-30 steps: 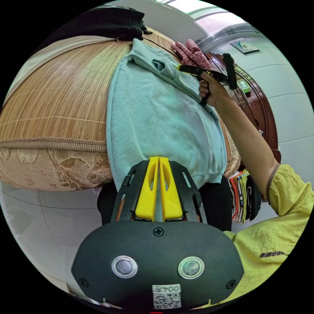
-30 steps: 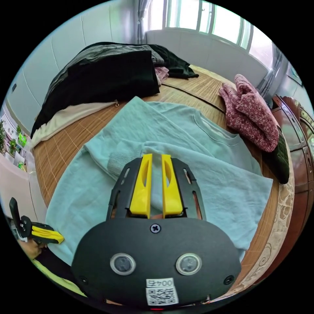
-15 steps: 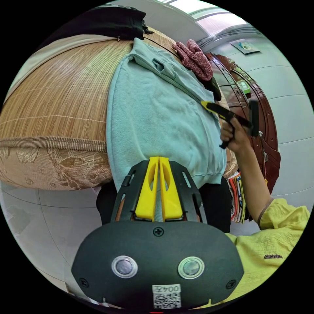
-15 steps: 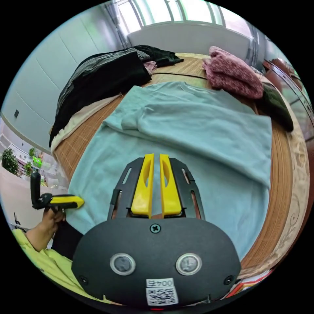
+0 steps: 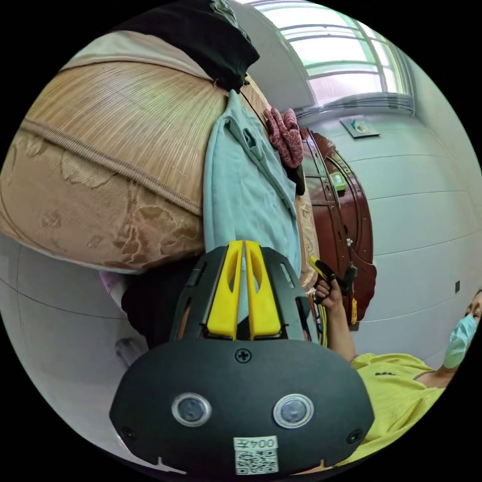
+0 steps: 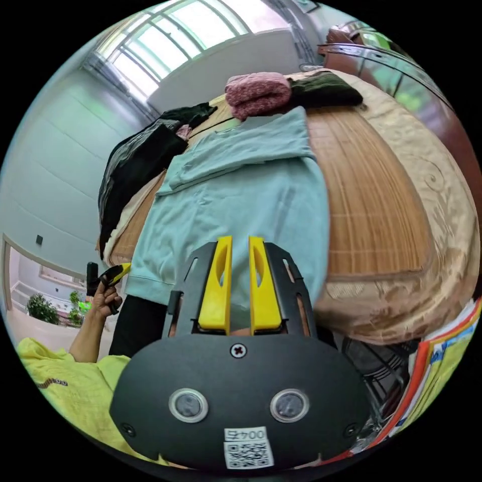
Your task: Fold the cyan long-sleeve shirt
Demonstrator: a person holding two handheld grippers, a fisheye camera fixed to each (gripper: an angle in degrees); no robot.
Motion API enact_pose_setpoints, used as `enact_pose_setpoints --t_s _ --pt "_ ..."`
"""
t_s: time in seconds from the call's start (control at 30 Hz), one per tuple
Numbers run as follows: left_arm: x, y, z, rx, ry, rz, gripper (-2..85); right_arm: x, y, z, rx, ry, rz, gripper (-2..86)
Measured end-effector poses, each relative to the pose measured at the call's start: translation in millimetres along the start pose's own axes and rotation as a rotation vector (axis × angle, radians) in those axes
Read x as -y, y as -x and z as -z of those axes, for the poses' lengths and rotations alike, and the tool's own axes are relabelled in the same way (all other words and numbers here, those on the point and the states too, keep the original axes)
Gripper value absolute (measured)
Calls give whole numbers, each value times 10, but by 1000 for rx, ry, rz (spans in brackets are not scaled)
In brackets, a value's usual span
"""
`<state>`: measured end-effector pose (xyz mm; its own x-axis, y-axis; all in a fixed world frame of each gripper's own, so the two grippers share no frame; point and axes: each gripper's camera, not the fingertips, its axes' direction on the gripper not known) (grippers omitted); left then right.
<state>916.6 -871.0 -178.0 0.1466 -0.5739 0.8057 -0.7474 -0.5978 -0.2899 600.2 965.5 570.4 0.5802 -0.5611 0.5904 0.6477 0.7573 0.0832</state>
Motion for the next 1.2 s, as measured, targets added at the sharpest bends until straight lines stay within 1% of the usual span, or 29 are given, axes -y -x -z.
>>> enact_pose_setpoints --t_s 0.13,0.23,0.33,0.53,0.7,0.83,0.93,1.2 --pt "-214 192 224 -21 25 11 50 -528 -735 300 42 16 -159 63" --pt "-298 319 262 -79 41 43 74 -837 -1017 352 75 50 -222 74" --pt "-315 352 218 -129 71 55 86 -1046 -1117 315 101 76 -247 80" --pt "-344 279 191 -120 83 63 100 -1256 -1131 141 132 142 -253 86" --pt "-393 142 187 -77 93 31 110 -1326 -1082 109 122 172 -240 88" --pt "-463 82 206 24 80 44 121 -1378 -1039 77 113 209 -229 87" --pt "-510 -43 147 14 98 7 139 -1442 -1039 84 111 224 -239 84" --pt "-623 -479 29 178 147 -124 144 -1601 -954 131 118 256 -222 64"
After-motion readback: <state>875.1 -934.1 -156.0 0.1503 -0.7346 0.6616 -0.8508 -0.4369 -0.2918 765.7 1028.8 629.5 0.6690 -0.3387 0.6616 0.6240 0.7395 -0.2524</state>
